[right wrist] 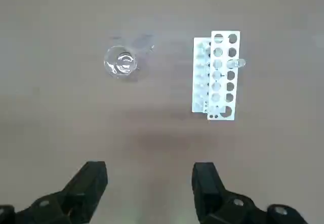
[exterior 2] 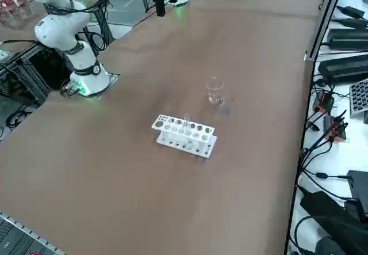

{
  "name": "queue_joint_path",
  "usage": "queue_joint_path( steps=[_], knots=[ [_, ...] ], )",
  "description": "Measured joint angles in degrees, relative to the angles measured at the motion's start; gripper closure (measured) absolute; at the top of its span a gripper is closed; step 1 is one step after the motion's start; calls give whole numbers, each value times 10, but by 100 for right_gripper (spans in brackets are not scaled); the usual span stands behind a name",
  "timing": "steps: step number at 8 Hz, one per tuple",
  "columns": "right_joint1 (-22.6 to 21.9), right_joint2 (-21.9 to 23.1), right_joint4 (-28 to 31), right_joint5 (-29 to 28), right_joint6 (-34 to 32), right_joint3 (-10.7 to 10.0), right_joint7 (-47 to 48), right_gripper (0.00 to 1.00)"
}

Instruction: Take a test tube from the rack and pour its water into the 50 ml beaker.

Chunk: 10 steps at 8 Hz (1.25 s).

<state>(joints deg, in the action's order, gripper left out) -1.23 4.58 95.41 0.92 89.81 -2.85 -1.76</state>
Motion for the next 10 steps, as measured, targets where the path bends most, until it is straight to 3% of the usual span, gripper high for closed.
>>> queue_joint_path(
  steps=[3,10],
  knots=[
    [0,-3,-3,1,2,1,12,0],
    [-27,-67,-2,38,68,6,201,0]
  ],
)
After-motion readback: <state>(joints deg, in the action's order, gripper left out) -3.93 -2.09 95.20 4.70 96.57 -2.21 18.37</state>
